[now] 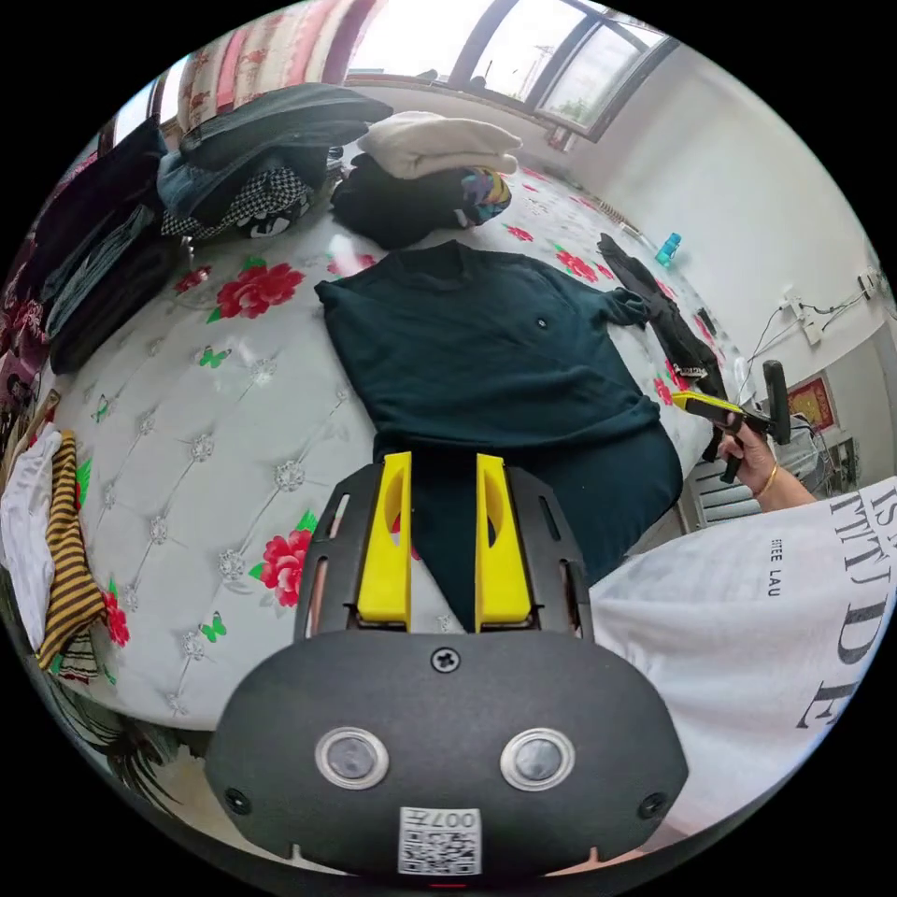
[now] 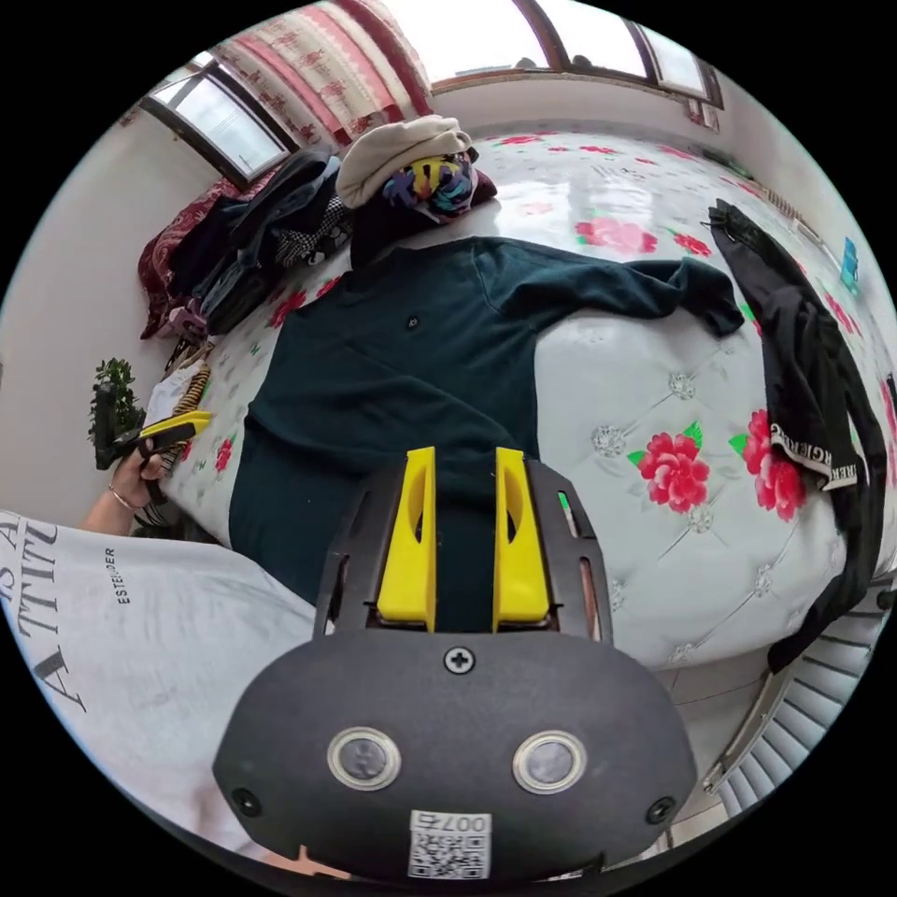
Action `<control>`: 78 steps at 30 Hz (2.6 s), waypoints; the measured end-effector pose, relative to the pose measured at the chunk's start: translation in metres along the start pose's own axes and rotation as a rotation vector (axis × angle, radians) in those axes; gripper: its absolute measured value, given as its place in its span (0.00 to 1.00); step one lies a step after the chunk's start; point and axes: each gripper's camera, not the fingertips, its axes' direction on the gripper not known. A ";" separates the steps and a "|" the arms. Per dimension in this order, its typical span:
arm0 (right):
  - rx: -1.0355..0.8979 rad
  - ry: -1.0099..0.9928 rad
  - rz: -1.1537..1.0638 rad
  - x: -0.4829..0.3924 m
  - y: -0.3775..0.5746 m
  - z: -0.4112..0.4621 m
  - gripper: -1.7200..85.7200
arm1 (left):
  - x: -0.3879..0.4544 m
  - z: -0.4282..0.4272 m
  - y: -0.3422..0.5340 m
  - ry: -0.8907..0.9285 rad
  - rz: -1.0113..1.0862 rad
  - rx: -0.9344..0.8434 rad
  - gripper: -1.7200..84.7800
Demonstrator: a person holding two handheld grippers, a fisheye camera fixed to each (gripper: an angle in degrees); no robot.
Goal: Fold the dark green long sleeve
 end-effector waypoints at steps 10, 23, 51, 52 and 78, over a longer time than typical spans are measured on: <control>-0.293 -0.076 -0.252 -0.004 -0.029 0.084 0.10 | 0.000 0.054 -0.069 -0.113 -0.137 -0.146 0.13; -0.056 -0.125 0.117 0.121 0.032 0.005 0.10 | 0.005 0.030 -0.071 -0.109 -0.295 -0.090 0.09; 0.213 0.513 0.125 0.256 -0.125 -0.132 0.02 | 0.033 -0.006 -0.092 -0.144 -0.423 -0.037 0.01; 0.254 0.581 0.087 0.245 -0.118 -0.159 0.02 | 0.033 -0.008 -0.091 -0.141 -0.416 -0.028 0.01; 0.430 -0.040 -0.905 -0.150 -0.153 -0.149 0.02 | -0.019 -0.034 0.011 -0.089 -0.480 0.082 0.01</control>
